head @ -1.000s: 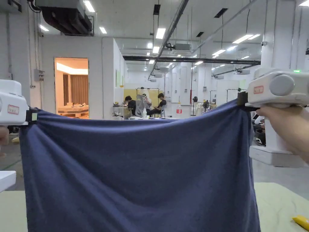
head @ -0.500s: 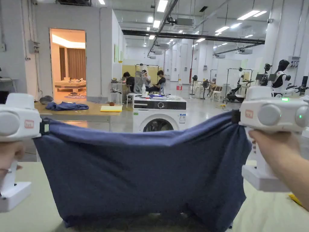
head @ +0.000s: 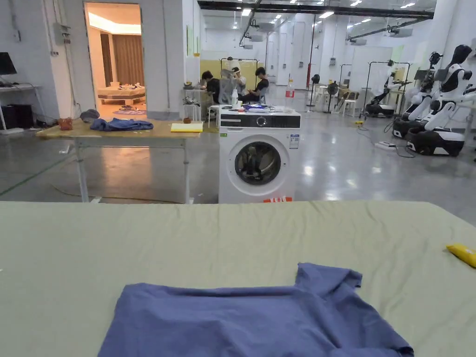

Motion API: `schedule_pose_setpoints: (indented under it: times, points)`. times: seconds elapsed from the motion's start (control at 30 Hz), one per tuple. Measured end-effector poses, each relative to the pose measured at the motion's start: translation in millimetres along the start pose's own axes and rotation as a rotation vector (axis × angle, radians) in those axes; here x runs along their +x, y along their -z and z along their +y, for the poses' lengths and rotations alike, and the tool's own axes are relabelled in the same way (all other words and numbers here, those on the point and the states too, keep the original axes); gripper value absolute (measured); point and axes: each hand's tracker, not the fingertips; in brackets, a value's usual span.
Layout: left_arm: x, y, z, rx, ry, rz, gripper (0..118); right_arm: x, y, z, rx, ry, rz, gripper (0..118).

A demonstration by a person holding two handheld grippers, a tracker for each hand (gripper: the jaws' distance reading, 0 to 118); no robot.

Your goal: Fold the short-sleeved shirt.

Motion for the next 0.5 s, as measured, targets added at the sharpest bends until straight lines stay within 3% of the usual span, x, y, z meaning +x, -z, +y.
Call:
schedule_pose_setpoints:
  times: [0.07,0.27,0.37,0.47,0.5]
  points:
    - [-7,-22,-12,-0.012,-0.043,-0.006,0,3,-28,-26,-0.006,0.055,0.045,0]
    - [-6,-70,-51,-0.057,-0.022,-0.04,0,7,-67,-55,-0.06,-0.002,0.049,0]
    - [-11,-81,-60,-0.062,-0.034,-0.046,0,11,-65,-60,-0.102,0.064,0.05,0]
    - [-14,-82,-60,-0.058,-0.018,-0.044,0,9,-60,-56,-0.097,0.067,0.039,2]
    - [-15,-84,-58,-0.053,-0.022,-0.064,10,6,-61,-54,-0.1,0.062,0.035,11]
